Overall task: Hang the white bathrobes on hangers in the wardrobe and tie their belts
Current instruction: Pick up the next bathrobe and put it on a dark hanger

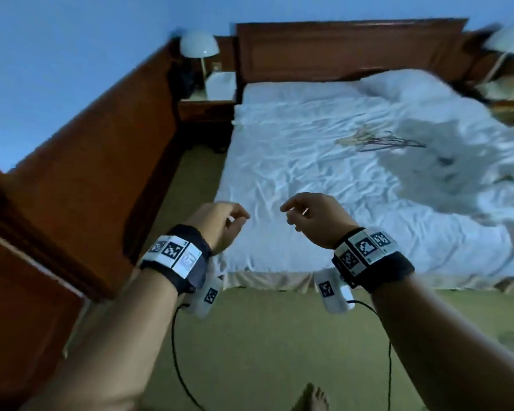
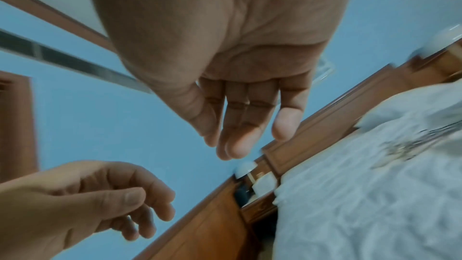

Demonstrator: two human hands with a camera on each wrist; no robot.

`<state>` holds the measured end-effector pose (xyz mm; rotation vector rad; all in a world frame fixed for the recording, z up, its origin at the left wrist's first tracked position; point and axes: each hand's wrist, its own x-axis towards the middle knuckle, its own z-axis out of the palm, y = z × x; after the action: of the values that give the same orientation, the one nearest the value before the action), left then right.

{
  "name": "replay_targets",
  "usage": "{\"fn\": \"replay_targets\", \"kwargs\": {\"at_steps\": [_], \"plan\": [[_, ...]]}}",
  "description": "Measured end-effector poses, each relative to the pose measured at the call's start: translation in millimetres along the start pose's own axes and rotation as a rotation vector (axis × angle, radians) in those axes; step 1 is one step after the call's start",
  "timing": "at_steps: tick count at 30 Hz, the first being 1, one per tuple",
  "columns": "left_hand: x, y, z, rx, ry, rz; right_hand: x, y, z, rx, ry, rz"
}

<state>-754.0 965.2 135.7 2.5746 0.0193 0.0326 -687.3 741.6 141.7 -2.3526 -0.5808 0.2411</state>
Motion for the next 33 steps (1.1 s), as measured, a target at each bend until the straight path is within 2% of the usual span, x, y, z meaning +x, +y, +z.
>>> {"fn": "replay_targets", "kwargs": {"at_steps": [3, 5, 7, 9, 16, 20, 23, 26, 33], "plan": [[96, 75, 58, 0.104, -0.120, 0.190, -2, 91, -81, -0.021, 0.103, 0.143], [154, 120, 94, 0.280, -0.128, 0.323, -1, 146, -129, -0.042, 0.170, 0.222], [198, 154, 122, 0.401, -0.128, 0.373, 0, 189, -165, -0.062, 0.218, 0.285], [242, 191, 156, 0.432, -0.164, 0.428, 0, 232, -199, -0.072, 0.252, 0.366], [390, 269, 242, 0.429, -0.283, 0.620, 28, 354, -266, -0.051, 0.376, 0.546], [477, 316, 284, 0.296, -0.358, 0.722, 56, 417, -305, -0.040, 0.445, 0.634], [538, 352, 311, 0.184, -0.474, 0.754, 76, 454, -337, -0.017, 0.469, 0.727], [603, 399, 340, 0.190, -0.524, 0.824, 91, 492, -372, -0.019, 0.515, 0.808], [686, 496, 433, 0.235, -0.619, 0.938, 86, 605, -425, 0.045, 0.575, 0.954]]}}
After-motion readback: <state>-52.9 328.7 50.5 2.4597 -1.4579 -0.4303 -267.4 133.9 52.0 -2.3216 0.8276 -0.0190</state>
